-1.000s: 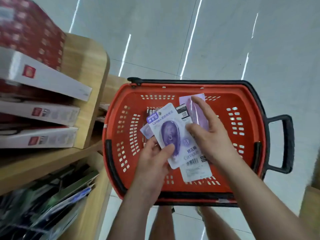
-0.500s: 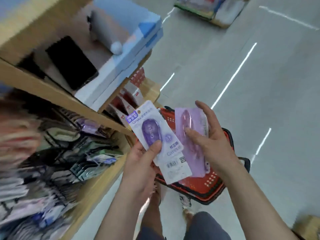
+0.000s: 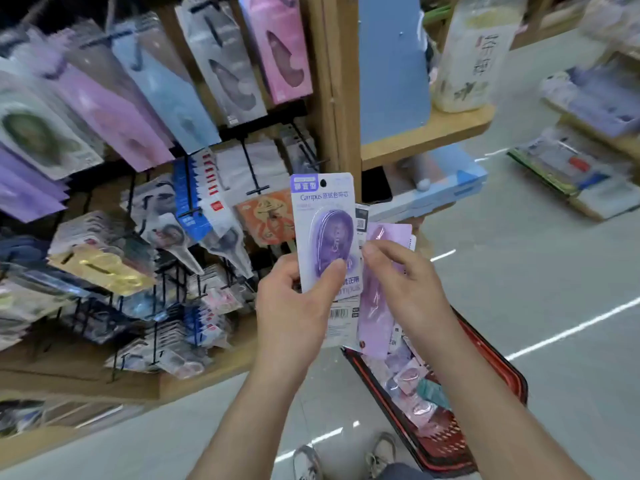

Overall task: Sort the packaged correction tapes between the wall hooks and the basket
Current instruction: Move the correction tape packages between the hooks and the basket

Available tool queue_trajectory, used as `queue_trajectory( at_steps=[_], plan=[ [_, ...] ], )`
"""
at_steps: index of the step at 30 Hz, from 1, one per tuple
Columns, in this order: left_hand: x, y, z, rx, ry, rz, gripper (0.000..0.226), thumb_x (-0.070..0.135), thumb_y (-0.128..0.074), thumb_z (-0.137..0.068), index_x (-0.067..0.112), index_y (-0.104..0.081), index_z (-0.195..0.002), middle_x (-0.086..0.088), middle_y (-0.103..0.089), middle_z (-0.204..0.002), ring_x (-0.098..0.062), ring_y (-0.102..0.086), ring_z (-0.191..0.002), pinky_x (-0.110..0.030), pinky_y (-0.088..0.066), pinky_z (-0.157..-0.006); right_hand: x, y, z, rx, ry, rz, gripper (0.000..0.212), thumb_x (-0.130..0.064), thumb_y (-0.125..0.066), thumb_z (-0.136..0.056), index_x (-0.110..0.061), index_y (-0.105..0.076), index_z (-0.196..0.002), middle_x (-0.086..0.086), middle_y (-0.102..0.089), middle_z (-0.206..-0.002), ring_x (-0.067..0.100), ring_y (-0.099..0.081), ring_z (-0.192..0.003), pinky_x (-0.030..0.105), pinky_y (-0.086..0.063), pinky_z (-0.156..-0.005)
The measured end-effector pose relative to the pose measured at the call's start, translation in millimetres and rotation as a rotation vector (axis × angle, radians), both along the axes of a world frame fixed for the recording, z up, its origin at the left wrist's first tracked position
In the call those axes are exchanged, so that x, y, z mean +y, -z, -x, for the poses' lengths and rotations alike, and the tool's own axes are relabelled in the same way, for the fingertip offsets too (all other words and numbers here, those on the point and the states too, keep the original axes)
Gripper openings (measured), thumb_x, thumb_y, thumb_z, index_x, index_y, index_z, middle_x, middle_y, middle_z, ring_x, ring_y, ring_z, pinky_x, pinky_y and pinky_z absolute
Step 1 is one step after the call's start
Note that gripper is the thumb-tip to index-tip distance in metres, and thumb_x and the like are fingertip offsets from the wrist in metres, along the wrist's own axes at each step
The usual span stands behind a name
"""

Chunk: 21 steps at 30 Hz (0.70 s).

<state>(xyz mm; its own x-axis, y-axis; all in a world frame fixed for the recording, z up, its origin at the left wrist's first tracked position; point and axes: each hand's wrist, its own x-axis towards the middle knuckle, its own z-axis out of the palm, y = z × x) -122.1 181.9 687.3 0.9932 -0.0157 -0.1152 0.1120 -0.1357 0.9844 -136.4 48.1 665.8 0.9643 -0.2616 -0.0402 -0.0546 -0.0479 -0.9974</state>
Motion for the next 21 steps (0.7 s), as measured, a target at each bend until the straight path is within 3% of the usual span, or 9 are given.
queue_trajectory(
  at_steps=[4,6,9,12,14,16,17,19,21],
  plan=[
    [49,-17,9,0.104,-0.074,0.195,0.018,0.024,-0.066,-0.091,0.009,-0.075,-0.089,-0.017,-0.075,-0.088,-0.032,-0.073,-0.081,-0.046,-0.061,-0.073,41,-13,-4,0.04,-0.143,0.04,0.039,-0.059,-0.079,-0.071,-0.031,-0.071,-0.097,-0.008,-0.073,-0.102,0.005,-0.067,-0.1,0.024,-0.052,-0.089],
    [73,-21,15,0.146,-0.104,0.291,0.02,0.022,-0.061,-0.093,0.008,-0.075,-0.085,-0.016,-0.075,-0.087,-0.026,-0.071,-0.077,-0.038,-0.058,-0.071,64,-18,-4,0.024,-0.241,-0.096,0.038,-0.037,-0.082,-0.07,-0.023,-0.069,-0.103,-0.004,-0.076,-0.102,0.012,-0.071,-0.098,0.033,-0.057,-0.087],
    [109,-23,25,0.142,-0.165,0.376,0.018,0.019,-0.06,-0.093,0.011,-0.075,-0.089,-0.014,-0.076,-0.094,-0.024,-0.071,-0.083,-0.041,-0.053,-0.081,98,-28,-1,0.025,-0.312,-0.191,0.026,-0.017,-0.078,-0.079,-0.015,-0.066,-0.102,-0.003,-0.076,-0.1,0.014,-0.073,-0.09,0.033,-0.06,-0.078],
    [143,-24,33,0.054,-0.205,0.425,0.025,0.012,-0.059,-0.096,0.011,-0.062,-0.121,-0.014,-0.072,-0.113,-0.029,-0.07,-0.098,-0.047,-0.055,-0.084,128,-33,2,0.043,-0.339,-0.27,0.019,-0.023,-0.073,-0.081,-0.015,-0.066,-0.097,0.005,-0.075,-0.102,0.02,-0.071,-0.088,0.038,-0.059,-0.077],
    [166,-27,34,-0.025,-0.25,0.464,0.047,0.01,-0.059,-0.097,0.029,-0.047,-0.138,-0.009,-0.068,-0.124,-0.032,-0.068,-0.104,-0.043,-0.057,-0.075,148,-36,4,0.05,-0.315,-0.278,0.015,-0.023,-0.071,-0.083,-0.014,-0.065,-0.094,0.006,-0.075,-0.103,0.021,-0.071,-0.088,0.04,-0.059,-0.078],
    [192,-31,35,-0.183,-0.291,0.306,0.059,0.008,-0.058,-0.098,0.049,-0.044,-0.137,0.003,-0.064,-0.132,-0.022,-0.065,-0.113,-0.038,-0.055,-0.084,168,-40,5,0.001,-0.239,-0.216,0.007,-0.014,-0.069,-0.09,-0.015,-0.063,-0.087,0.0,-0.076,-0.094,0.013,-0.07,-0.082,0.03,-0.06,-0.071],
    [204,-32,36,-0.287,-0.29,0.096,0.056,0.009,-0.057,-0.099,0.055,-0.05,-0.129,0.012,-0.061,-0.132,-0.01,-0.062,-0.117,-0.03,-0.052,-0.092,178,-41,5,-0.051,-0.181,-0.12,0.011,-0.014,-0.069,-0.091,-0.017,-0.062,-0.083,-0.004,-0.075,-0.09,0.008,-0.068,-0.08,0.024,-0.055,-0.068],
    [222,-32,38,-0.389,-0.219,-0.314,0.039,0.019,-0.056,-0.098,0.054,-0.06,-0.114,0.02,-0.059,-0.119,0.005,-0.058,-0.108,-0.009,-0.044,-0.09,195,-40,2,-0.146,-0.082,0.101,0.015,-0.026,-0.071,-0.091,-0.024,-0.061,-0.079,-0.004,-0.07,-0.087,0.008,-0.063,-0.085,0.017,-0.046,-0.071],
    [228,-29,42,-0.348,-0.057,-0.464,0.031,0.039,-0.054,-0.088,0.039,-0.069,-0.116,0.015,-0.057,-0.111,0.006,-0.056,-0.1,-0.007,-0.043,-0.087,213,-39,2,-0.223,-0.016,0.288,0.015,-0.04,-0.066,-0.086,-0.028,-0.06,-0.079,0.003,-0.064,-0.09,0.01,-0.053,-0.093,0.014,-0.039,-0.077]
  ],
)
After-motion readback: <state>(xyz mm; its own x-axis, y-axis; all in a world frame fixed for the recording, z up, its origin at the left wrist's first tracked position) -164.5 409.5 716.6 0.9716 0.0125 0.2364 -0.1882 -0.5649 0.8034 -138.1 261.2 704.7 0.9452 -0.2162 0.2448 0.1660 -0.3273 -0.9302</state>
